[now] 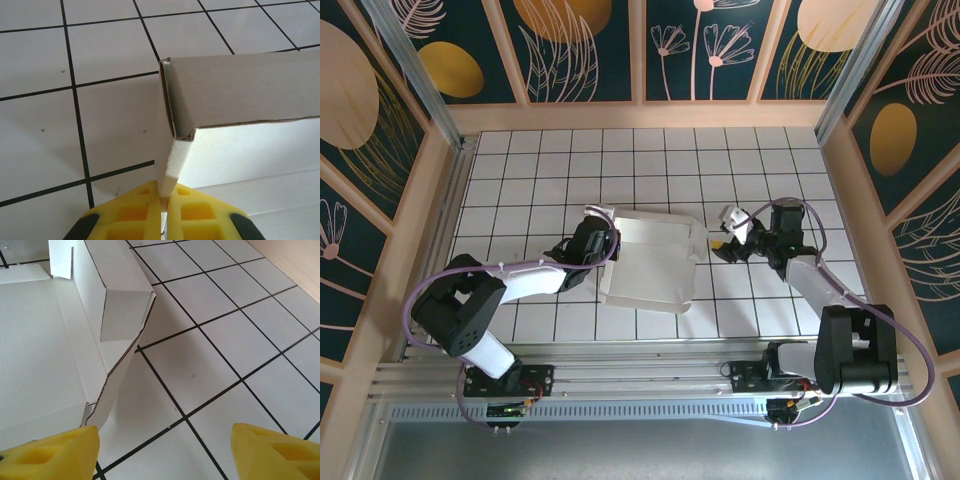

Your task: Fold the paper box

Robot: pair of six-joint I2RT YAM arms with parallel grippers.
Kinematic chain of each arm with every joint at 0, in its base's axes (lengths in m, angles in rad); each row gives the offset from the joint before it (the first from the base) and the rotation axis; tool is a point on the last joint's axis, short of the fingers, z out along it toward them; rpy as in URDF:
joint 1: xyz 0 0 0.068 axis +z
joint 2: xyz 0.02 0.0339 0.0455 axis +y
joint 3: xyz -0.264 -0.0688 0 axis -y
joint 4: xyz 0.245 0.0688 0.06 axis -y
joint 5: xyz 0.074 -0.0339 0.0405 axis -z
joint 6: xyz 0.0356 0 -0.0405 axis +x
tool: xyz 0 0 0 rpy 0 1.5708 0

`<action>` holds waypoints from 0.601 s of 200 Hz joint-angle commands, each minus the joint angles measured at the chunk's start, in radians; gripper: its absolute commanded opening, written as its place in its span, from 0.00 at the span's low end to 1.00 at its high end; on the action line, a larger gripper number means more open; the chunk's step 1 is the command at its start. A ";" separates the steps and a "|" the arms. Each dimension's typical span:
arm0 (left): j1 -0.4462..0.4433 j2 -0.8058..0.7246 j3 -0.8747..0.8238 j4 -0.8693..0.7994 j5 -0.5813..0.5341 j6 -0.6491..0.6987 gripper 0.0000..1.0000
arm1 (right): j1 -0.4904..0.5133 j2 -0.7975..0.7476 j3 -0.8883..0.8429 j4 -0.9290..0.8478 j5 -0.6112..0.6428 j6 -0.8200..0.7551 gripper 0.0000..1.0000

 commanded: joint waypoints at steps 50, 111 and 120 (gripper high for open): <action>0.001 0.020 0.043 0.005 0.020 -0.004 0.07 | 0.113 0.052 -0.034 0.143 -0.047 0.013 0.69; 0.001 0.018 0.038 0.000 0.020 -0.006 0.07 | 0.074 0.015 0.034 -0.021 -0.136 -0.060 0.75; 0.002 0.018 0.037 0.001 0.019 -0.005 0.07 | 0.031 0.003 0.050 -0.055 -0.164 -0.075 0.75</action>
